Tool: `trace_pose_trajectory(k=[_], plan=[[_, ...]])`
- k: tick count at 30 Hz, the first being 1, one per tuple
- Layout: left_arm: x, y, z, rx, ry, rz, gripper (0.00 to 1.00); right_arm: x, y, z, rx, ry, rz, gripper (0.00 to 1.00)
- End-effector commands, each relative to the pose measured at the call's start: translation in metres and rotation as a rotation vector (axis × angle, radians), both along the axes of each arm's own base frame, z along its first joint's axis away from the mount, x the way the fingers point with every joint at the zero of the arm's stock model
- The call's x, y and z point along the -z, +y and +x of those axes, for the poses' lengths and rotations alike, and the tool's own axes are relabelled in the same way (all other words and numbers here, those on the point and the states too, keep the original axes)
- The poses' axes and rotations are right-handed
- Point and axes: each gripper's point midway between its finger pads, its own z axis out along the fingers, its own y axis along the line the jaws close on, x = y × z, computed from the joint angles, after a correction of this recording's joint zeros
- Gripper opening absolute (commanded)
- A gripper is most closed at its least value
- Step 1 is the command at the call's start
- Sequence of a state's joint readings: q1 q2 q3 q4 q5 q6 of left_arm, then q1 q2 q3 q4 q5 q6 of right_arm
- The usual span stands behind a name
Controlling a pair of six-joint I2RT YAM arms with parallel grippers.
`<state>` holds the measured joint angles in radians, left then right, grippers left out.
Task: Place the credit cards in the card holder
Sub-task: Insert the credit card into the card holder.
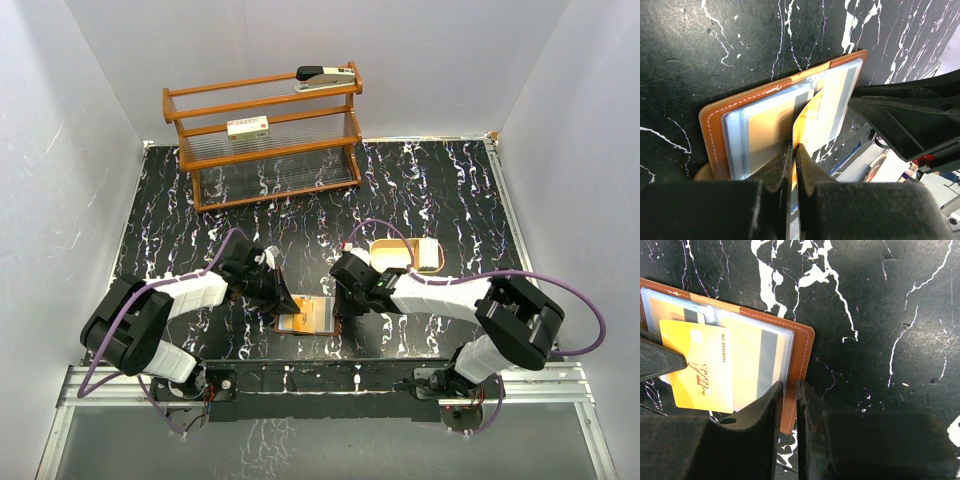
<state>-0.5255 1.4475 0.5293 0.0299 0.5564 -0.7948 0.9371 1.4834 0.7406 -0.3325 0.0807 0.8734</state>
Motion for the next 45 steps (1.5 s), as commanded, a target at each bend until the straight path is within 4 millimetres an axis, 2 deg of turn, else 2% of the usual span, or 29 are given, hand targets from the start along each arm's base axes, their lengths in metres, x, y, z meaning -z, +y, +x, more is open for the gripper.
trace_pose_trajectory(k=[1,10,23,31,35,40,45], plan=[[0.011,0.011,-0.002,-0.008,-0.023,0.055,0.0,0.004,0.001,-0.003,-0.008,0.0,-0.012,0.15],[0.007,0.007,0.005,-0.006,-0.052,0.04,0.0,0.004,0.004,-0.001,-0.02,-0.002,-0.017,0.15],[0.013,0.009,0.008,-0.015,-0.078,0.047,0.0,0.004,0.002,0.001,-0.017,-0.01,-0.024,0.14],[0.011,0.005,0.007,-0.016,-0.072,0.017,0.0,0.002,0.008,0.002,-0.024,-0.012,-0.004,0.15],[0.007,0.007,0.009,-0.02,-0.081,0.031,0.09,0.0,0.006,0.003,-0.018,-0.02,-0.006,0.14],[0.003,0.015,0.011,-0.033,-0.083,0.095,0.37,-0.003,0.004,0.004,-0.013,-0.036,-0.004,0.13],[0.0,0.019,0.012,-0.037,-0.08,0.128,0.51,-0.004,0.006,0.004,-0.014,-0.034,0.0,0.12]])
